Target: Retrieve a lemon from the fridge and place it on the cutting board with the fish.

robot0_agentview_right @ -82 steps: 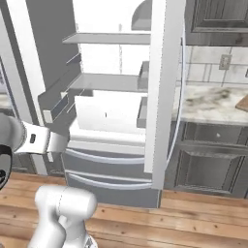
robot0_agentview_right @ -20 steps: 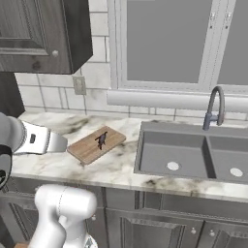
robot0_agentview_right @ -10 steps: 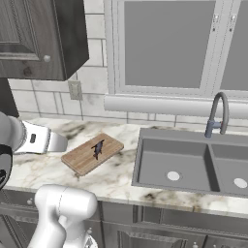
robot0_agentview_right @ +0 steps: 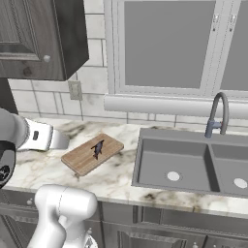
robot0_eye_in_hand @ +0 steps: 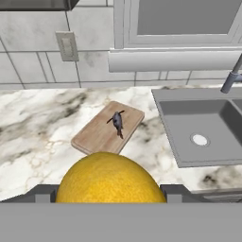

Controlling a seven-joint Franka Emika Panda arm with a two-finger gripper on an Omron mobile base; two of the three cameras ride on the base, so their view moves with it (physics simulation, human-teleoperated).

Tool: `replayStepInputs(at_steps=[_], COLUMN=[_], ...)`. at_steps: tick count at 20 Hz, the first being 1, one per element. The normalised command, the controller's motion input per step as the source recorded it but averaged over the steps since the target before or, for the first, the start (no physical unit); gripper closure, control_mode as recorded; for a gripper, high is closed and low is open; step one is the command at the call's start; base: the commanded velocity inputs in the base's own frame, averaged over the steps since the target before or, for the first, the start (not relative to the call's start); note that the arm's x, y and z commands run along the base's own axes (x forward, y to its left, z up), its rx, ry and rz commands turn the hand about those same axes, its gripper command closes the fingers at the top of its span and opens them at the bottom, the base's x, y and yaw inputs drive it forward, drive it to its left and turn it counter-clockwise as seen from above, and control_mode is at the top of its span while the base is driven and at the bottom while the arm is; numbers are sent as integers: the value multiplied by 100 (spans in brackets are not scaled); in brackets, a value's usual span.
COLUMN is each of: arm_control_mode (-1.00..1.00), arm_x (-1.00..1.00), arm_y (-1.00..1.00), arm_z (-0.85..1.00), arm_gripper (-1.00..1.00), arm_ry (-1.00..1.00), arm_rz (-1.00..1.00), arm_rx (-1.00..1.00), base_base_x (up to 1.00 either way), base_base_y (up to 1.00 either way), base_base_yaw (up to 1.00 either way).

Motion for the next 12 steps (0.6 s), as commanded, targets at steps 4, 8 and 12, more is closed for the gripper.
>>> replayStepInputs(at_steps=[4,8,12], arm_control_mode=[-100,-100,-100], arm_x=[61,76,70], arm_y=[6,9,23], arm_z=[-19,-43,-67], arm_gripper=[100,100,100], arm_ry=[7,22,23], arm_rz=[0,-4,-2], arm_rx=[0,-1,0], base_base_x=[0,0,0], base_base_y=[0,0,0], base_base_yaw=[0,0,0])
